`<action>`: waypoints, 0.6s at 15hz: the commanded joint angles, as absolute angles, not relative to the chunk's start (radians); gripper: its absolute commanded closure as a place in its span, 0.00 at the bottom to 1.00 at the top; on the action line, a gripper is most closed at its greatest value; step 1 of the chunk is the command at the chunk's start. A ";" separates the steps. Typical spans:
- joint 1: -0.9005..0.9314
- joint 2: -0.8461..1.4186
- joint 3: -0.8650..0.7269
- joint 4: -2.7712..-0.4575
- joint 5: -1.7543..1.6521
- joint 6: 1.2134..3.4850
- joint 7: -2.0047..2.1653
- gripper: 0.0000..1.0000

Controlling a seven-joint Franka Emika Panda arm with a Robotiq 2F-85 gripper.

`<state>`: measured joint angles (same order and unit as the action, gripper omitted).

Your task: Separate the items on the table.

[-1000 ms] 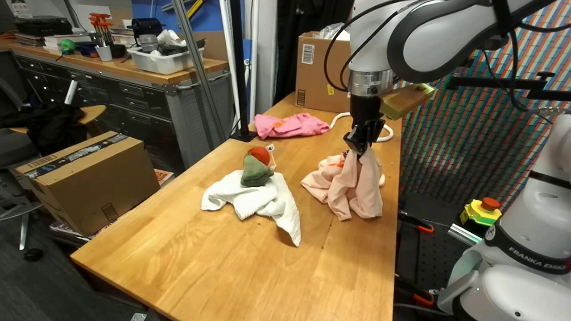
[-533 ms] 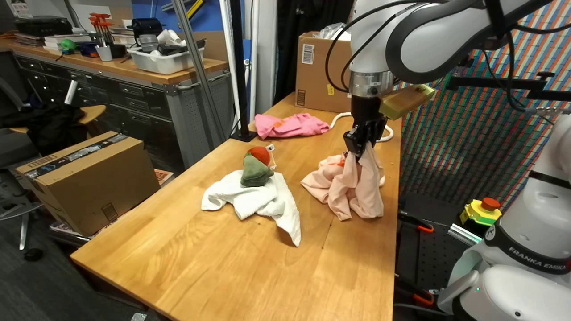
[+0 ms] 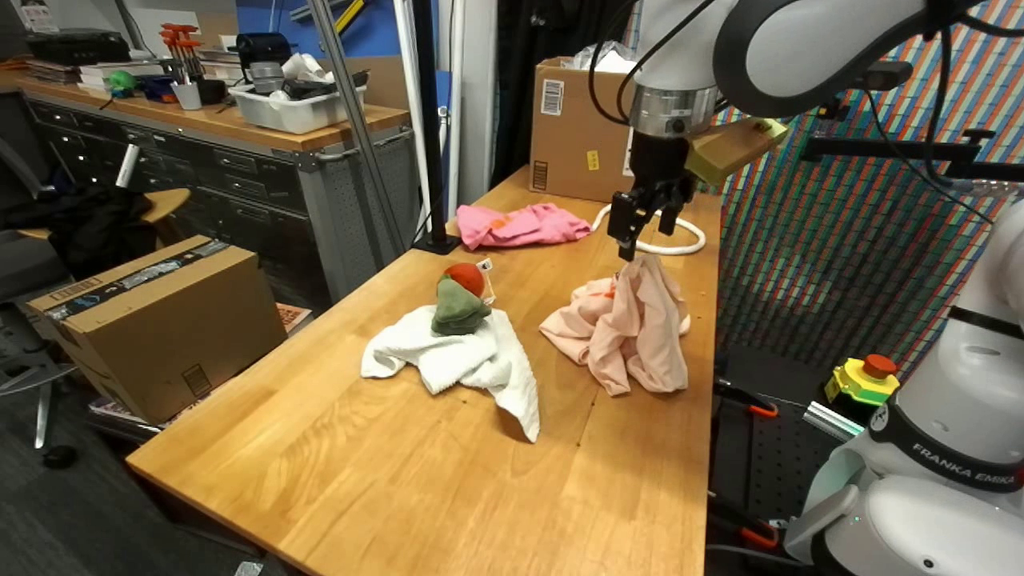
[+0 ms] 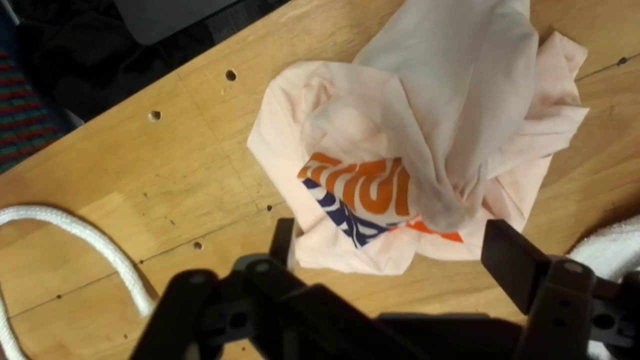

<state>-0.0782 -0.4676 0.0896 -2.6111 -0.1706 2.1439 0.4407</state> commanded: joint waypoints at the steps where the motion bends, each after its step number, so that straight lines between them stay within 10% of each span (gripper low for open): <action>1: -0.087 -0.549 0.124 -2.573 -0.213 2.116 0.458 0.00; 9: -0.046 -0.499 0.168 -2.513 -0.180 2.195 0.426 0.00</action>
<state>-0.0656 -0.5422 0.1606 -2.5495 -0.1935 2.1599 0.4445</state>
